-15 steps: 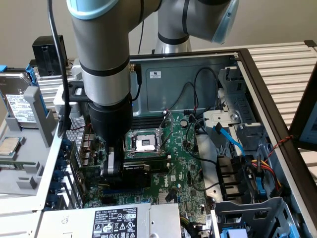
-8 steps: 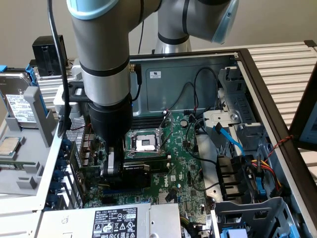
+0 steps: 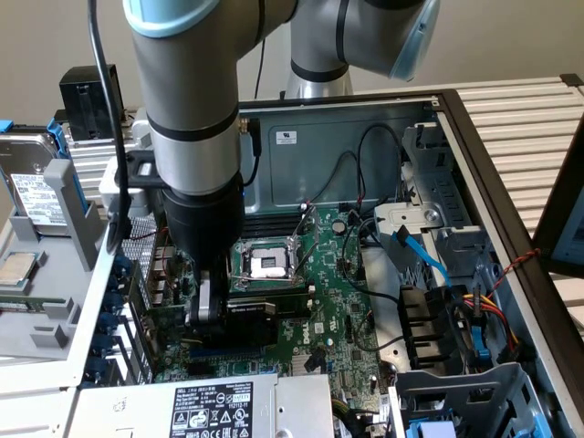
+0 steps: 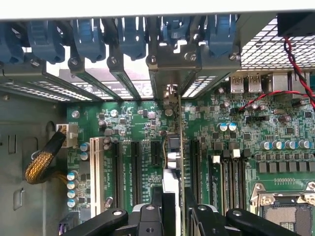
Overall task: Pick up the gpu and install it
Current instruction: 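Insert the gpu into the slot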
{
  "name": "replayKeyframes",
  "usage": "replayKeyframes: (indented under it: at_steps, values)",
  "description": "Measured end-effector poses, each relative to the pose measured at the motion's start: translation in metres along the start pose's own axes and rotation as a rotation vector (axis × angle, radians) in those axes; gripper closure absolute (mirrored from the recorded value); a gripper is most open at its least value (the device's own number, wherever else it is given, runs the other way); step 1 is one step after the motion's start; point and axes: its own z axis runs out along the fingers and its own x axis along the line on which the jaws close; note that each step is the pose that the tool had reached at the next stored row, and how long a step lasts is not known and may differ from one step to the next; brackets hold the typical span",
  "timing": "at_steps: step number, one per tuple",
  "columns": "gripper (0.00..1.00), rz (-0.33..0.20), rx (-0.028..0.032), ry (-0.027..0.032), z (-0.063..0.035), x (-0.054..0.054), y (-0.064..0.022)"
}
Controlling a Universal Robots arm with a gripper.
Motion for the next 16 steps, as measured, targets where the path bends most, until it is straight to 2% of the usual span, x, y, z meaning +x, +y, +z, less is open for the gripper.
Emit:
replayKeyframes:
  at_steps: [16]
  values:
    - [0.72,0.000,0.0003,0.0047,0.0011,-0.0005,0.0003]
